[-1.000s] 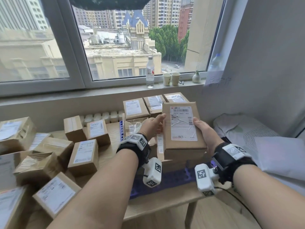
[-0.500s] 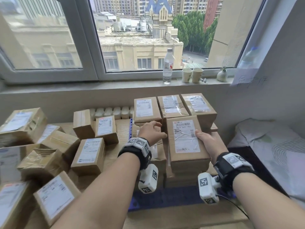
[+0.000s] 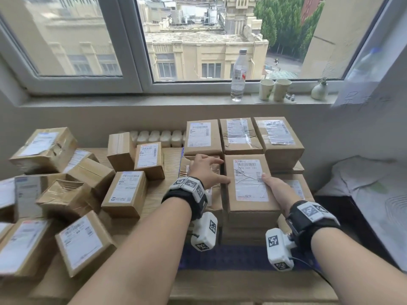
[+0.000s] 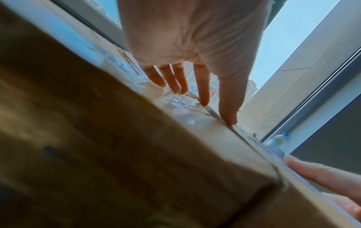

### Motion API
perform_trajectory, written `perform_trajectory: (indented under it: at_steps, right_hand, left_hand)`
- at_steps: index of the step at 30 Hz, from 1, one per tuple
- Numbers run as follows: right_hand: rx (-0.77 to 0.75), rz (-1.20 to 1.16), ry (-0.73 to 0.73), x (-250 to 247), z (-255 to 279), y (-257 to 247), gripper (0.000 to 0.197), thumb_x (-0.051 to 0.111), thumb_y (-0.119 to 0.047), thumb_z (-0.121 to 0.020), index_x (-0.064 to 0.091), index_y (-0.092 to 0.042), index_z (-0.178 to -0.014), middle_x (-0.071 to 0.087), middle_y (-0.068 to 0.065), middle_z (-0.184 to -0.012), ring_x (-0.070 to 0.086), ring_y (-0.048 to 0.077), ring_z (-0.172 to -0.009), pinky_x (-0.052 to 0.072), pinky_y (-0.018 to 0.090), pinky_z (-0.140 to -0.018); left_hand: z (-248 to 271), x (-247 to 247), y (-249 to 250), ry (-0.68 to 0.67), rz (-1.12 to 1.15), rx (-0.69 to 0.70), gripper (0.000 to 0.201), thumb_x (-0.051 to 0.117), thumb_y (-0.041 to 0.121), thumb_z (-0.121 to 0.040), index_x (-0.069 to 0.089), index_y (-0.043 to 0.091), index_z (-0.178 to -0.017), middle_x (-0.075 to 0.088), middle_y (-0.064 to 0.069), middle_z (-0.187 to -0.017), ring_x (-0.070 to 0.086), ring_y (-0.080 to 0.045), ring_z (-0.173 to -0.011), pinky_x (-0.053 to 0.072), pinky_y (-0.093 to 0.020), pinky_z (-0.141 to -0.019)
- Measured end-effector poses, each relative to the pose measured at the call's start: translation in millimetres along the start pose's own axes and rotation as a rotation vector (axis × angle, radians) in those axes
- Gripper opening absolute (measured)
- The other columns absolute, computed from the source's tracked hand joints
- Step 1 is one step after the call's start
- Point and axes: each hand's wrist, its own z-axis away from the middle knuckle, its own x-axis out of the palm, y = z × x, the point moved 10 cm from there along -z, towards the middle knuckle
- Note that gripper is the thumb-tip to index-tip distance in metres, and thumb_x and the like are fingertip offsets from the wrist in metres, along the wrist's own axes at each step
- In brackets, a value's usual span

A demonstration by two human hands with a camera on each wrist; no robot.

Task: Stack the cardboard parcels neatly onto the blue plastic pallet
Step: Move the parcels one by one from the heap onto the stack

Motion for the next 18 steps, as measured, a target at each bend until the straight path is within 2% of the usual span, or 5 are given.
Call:
perform_trajectory:
  at_steps: [2,7,12,15,18]
  right_hand:
    - [-0.012,0.039,0.011,-2,-4,1,0.055,0.055,-0.057,-0.088,0.062,-0.016,-0.125,0.069,0.004,-0.113,0.066,0.025,-0.103,0.049,0.047,-0.100]
    - [-0.018,0.098,0.005,-3,-25,11,0.090,0.050,-0.079,-0.056,0.064,-0.021,-0.122,0.069,-0.001,-0.116,0.066,0.023,-0.105,0.048,0.046,-0.101]
    - [-0.048,0.132,0.024,2,5,-15,0.056,0.050,-0.053,-0.093,0.052,-0.016,-0.135,0.059,0.004,-0.132,0.057,0.025,-0.117,0.042,0.045,-0.106]
    - [-0.114,0.196,0.092,-5,17,-31,0.061,0.049,-0.044,-0.098,0.036,-0.012,-0.148,0.044,0.007,-0.149,0.043,0.027,-0.134,0.033,0.040,-0.111]
    - [-0.260,0.294,0.188,-14,35,-58,0.056,0.050,-0.041,-0.098,0.039,-0.015,-0.146,0.048,0.009,-0.144,0.047,0.027,-0.130,0.037,0.039,-0.106]
  left_hand:
    - [1,1,-1,0.005,0.003,-0.010,0.063,0.087,0.043,-0.061,0.064,0.039,-0.119,0.038,0.003,-0.135,0.036,-0.017,-0.131,0.031,-0.039,-0.115]
    - [3,2,0,0.007,0.007,-0.022,0.057,0.086,0.039,-0.064,0.066,0.035,-0.117,0.039,0.003,-0.134,0.036,-0.016,-0.131,0.030,-0.035,-0.115]
    - [12,2,6,-0.002,-0.035,-0.025,0.054,0.083,0.035,-0.069,0.064,0.032,-0.120,0.042,0.001,-0.137,0.040,-0.018,-0.130,0.034,-0.036,-0.111]
    - [17,-1,13,0.002,-0.037,-0.013,0.055,0.081,0.033,-0.072,0.063,0.028,-0.124,0.049,-0.001,-0.139,0.048,-0.019,-0.126,0.041,-0.034,-0.106]
    - [24,-10,18,0.029,-0.006,-0.012,0.049,0.076,0.031,-0.078,0.062,0.025,-0.125,0.054,-0.001,-0.137,0.052,-0.018,-0.122,0.042,-0.027,-0.098]
